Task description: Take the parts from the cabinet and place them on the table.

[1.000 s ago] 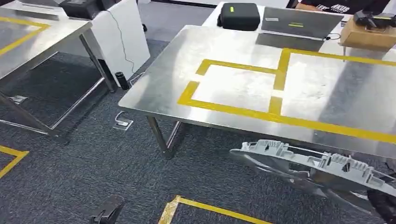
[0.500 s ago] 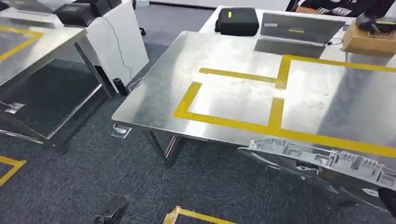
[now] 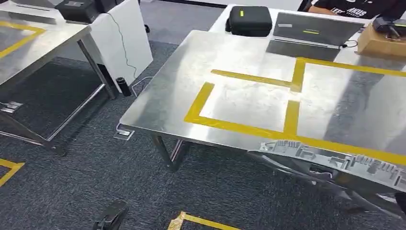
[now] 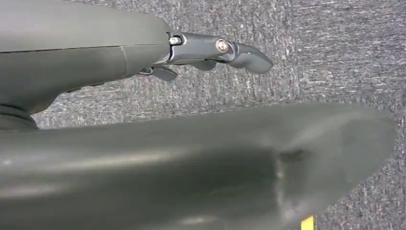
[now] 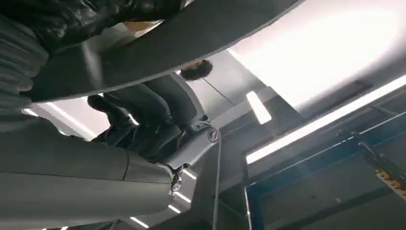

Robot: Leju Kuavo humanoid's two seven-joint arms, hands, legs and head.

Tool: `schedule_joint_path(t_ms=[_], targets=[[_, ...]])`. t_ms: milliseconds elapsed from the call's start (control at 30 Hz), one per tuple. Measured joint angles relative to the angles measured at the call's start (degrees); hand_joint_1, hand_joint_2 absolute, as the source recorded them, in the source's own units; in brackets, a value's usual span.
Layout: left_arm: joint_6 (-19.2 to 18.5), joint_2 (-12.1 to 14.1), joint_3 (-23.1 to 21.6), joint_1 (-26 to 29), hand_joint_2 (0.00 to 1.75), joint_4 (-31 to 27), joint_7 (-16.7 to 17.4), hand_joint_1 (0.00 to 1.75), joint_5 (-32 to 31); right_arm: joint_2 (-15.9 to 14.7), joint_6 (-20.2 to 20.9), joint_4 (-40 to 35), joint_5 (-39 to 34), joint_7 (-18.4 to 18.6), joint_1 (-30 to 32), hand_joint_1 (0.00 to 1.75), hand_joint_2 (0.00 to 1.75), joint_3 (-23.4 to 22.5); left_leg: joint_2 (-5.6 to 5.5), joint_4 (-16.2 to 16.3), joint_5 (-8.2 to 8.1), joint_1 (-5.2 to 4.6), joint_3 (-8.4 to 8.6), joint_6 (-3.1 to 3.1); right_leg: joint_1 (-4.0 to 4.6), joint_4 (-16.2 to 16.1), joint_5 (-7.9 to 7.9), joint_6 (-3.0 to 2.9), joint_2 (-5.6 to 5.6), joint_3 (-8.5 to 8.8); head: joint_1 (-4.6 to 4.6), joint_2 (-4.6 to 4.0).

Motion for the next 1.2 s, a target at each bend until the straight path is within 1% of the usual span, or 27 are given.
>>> schedule_joint_path(t_ms=[167, 233, 300, 400, 500, 600, 700, 867, 1033, 1067, 1100, 1133, 1200], targets=[[-0.09, 0.00, 0.00, 0.02, 0.00, 0.00, 0.15, 0.00, -0.35, -1.46, 0.39, -1.16, -2.67, 0.50, 0.10, 1.75, 1.75, -3.96, 0.00, -0.01, 0.13, 0.05, 0.10, 0.03, 0.06, 0.07, 0.05, 0.07, -0.04, 0.01, 0.00, 0.00], [-0.33, 0.00, 0.00, 0.01, 0.00, 0.00, 0.00, 0.00, -0.35, -2.08, 0.72, -1.51, -4.00, 0.83, 0.31, 1.75, 1.75, -6.28, 0.00, -0.03, 0.15, 0.07, 0.14, 0.01, 0.08, 0.10, 0.05, 0.07, -0.05, 0.01, -0.02, 0.00], [-0.74, 0.00, 0.02, 0.00, 0.00, 0.00, -0.22, 0.00, -0.39, -3.11, 2.32, -1.79, -7.11, 1.62, 0.64, 1.75, 1.75, -10.13, 0.00, -0.03, 0.16, 0.09, 0.16, 0.01, 0.08, 0.13, 0.04, 0.07, -0.06, 0.01, 0.00, 0.00], [-0.96, 0.02, 0.02, -0.04, 0.00, 0.00, -0.22, 0.00, -0.77, -4.00, 8.75, -1.99, -14.87, 0.59, 0.54, 1.75, 1.75, -18.56, 0.01, -0.04, 0.15, 0.09, 0.16, 0.01, 0.10, 0.14, 0.04, 0.06, -0.04, 0.01, 0.00, 0.02], [-1.07, 0.04, 0.02, -0.27, 0.00, 0.00, -0.22, 0.00, -1.07, -4.39, 14.19, -1.59, -19.39, 0.85, -0.27, 1.75, 1.75, -26.35, 0.00, -0.04, 0.15, 0.09, 0.15, 0.01, 0.10, 0.14, 0.02, 0.08, -0.06, 0.02, 0.00, 0.00], [-1.14, 0.07, 0.02, -0.53, 0.00, 0.00, -0.22, 0.00, -1.29, -4.63, 17.70, -0.53, -21.90, 1.16, -1.38, 1.75, 1.75, -32.58, 0.00, -0.04, 0.15, 0.09, 0.15, 0.01, 0.10, 0.14, 0.02, 0.08, -0.05, 0.02, 0.02, 0.00], [-1.11, 0.07, 0.02, -0.74, 0.00, 0.00, -0.22, 0.00, -1.68, -4.63, 20.43, 0.61, -23.23, 1.05, -2.60, 1.75, 1.75, -37.63, 0.00, -0.03, 0.15, 0.08, 0.15, 0.01, 0.09, 0.13, 0.03, 0.09, -0.05, 0.02, 0.00, 0.00], [-1.01, 0.15, 0.02, -0.88, 0.00, 0.00, -0.22, 0.00, -2.01, -4.50, 22.43, 1.97, -23.39, 0.96, -3.71, 1.75, 1.75, -42.14, 0.00, 0.14, -0.02, -0.23, 0.15, 0.25, -0.13, 0.07, 0.05, 0.26, -0.04, 0.03, -0.02, 0.00], [-1.01, 0.31, 0.02, -0.88, 0.00, 0.00, -0.22, 0.00, -2.08, -4.50, 23.76, 2.73, -22.66, 0.98, -4.43, 1.75, 1.75, -43.69, 0.00, 0.33, -0.37, -0.69, 0.15, 0.88, -0.54, -0.23, 0.01, 0.93, -0.04, 0.17, -0.02, 0.00], [-1.01, 0.31, 0.02, -0.94, 0.00, 0.00, -0.22, 0.00, -2.08, -4.50, 23.82, 2.73, -22.66, 0.98, -4.56, 1.75, 1.75, -43.95, 0.01, -0.47, -0.14, -0.45, 0.43, 1.27, -0.46, -0.48, -0.05, 1.26, -0.02, 0.40, -0.04, 0.00], [-1.01, 0.20, 0.02, -0.93, 0.00, 0.00, -0.22, 0.00, -2.10, -4.52, 23.82, 2.80, -22.64, 0.98, -4.55, 1.75, 1.75, -44.11, 0.17, -1.38, 0.20, -0.14, 1.00, 1.60, -0.56, 0.36, -0.65, 1.25, -0.04, 0.47, 0.00, 0.00], [-1.01, 0.26, 0.02, -0.97, 0.00, 0.00, -0.22, 0.00, -2.10, -4.52, 23.85, 2.84, -22.64, 0.98, -4.69, 1.75, 1.75, -44.30, 0.21, -1.75, 0.28, -0.04, 1.26, 1.97, -0.47, 2.75, -2.28, 1.14, -0.13, -0.78, 0.18, 0.00], [-0.98, 0.24, 0.02, -1.03, 0.00, 0.00, -0.20, 0.00, -2.12, -4.50, 23.89, 2.89, -22.62, 0.98, -4.83, 1.75, 1.75, -44.56, 0.26, -1.72, 0.20, -0.06, 1.26, 2.10, -0.53, 11.79, -6.52, 1.25, -0.13, -5.70, 0.17, 0.00]])
